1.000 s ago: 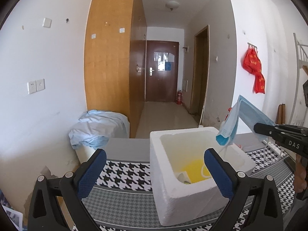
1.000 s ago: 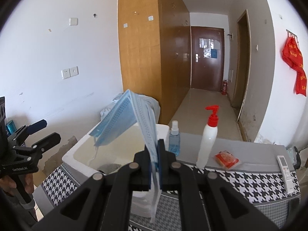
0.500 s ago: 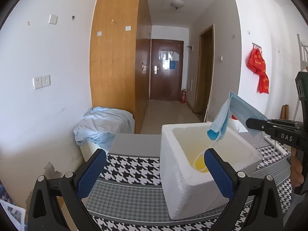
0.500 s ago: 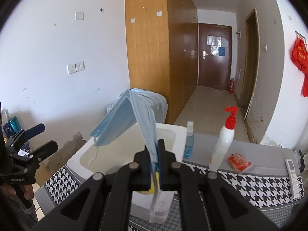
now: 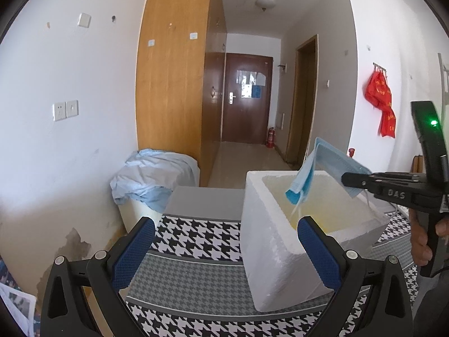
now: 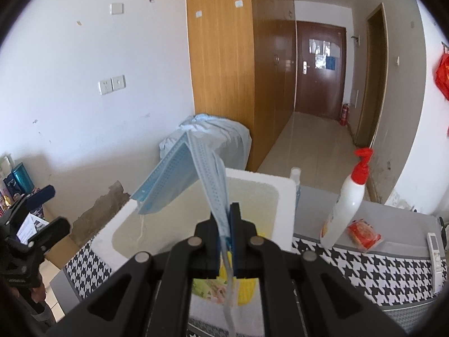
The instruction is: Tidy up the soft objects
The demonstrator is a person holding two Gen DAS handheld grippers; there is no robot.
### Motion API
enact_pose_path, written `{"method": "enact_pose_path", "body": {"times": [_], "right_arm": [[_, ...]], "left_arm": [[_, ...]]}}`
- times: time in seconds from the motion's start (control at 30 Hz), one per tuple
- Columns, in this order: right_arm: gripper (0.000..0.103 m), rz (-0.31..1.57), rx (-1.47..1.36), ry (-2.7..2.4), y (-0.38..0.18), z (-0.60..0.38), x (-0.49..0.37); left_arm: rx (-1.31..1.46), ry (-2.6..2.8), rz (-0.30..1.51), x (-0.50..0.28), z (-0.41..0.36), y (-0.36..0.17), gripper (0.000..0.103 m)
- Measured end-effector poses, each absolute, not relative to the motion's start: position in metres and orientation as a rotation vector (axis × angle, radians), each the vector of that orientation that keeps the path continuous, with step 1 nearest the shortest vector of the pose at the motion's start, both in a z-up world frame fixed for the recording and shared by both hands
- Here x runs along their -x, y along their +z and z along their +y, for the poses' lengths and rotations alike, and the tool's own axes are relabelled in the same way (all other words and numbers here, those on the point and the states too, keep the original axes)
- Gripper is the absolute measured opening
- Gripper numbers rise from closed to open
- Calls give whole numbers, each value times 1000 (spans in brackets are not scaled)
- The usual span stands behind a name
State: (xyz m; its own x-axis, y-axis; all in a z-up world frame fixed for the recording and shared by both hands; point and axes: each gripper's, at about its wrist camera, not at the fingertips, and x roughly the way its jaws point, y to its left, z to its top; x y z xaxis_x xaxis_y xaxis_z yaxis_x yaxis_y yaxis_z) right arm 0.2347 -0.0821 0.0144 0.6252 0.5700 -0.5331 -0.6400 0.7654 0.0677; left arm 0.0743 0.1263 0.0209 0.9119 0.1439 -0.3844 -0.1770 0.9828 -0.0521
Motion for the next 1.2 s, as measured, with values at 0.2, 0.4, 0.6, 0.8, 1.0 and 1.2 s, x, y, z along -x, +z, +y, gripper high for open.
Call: {"method": "enact_pose_path", "body": {"times": [0.2,0.4,0.6,0.8,1.0,1.2], "right_arm": [[53,597,171,718,3,-68,-239],[82,594,190,733,1,-65,-235],[85,576,176,738,7,-74,-227],[86,535,163,729,17,-89,-212],[86,500,150,708,22,-106,-200],[86,446,115,654,27,-130,-185]], "left_arm": [[91,175,388,-72,128,20,102],[87,181,393,-72,129,20,102],[85,175,389,-71,126,21,102],[75,159,378,-69,116,26,102],[70,138,360,-64,103,32,102],[59,127,322,-58,88,39,102]]}}
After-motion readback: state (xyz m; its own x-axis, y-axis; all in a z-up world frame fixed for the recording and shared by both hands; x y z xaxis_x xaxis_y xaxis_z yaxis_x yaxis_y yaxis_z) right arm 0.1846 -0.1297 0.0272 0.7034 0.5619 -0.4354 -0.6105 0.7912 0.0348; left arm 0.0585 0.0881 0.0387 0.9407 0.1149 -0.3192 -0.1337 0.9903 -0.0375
